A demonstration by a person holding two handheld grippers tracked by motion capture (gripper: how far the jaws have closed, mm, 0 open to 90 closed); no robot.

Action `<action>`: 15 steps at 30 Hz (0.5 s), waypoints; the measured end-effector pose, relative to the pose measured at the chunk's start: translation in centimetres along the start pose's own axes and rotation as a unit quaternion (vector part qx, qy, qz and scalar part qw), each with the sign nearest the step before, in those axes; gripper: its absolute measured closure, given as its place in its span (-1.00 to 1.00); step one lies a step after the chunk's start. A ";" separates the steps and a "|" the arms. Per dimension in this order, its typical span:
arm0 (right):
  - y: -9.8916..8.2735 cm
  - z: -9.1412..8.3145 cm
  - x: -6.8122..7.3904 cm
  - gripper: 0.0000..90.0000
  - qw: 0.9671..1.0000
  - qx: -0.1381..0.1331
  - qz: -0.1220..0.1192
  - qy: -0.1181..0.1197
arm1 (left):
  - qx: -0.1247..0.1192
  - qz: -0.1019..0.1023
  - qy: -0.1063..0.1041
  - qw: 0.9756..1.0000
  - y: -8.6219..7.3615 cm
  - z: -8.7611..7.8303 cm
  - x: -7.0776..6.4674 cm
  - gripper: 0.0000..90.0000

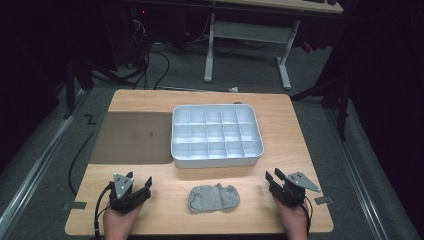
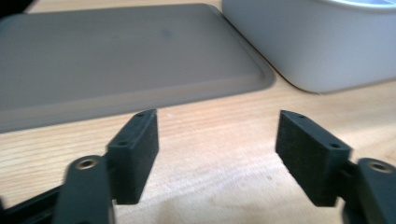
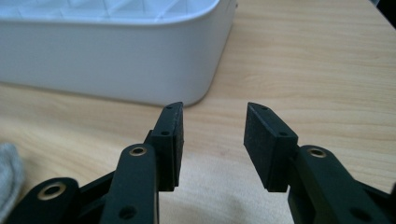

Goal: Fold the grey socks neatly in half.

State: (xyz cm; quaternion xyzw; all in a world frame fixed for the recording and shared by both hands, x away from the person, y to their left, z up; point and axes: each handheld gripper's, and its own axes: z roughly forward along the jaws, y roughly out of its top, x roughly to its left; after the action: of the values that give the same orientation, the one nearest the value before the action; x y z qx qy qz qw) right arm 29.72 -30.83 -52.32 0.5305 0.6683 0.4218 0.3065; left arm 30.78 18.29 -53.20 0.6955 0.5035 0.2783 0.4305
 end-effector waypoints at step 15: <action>0.2 -0.7 1.2 0.12 0.999 0.008 -0.015 0.031 | 0.008 -0.010 -0.054 0.998 -0.1 0.1 -2.1 -0.09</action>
State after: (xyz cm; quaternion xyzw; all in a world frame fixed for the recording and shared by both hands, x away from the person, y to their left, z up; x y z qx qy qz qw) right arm 28.93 -29.77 -51.77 0.5096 0.6886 0.4280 0.2881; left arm 30.12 16.26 -53.22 0.7079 0.4886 0.2319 0.4543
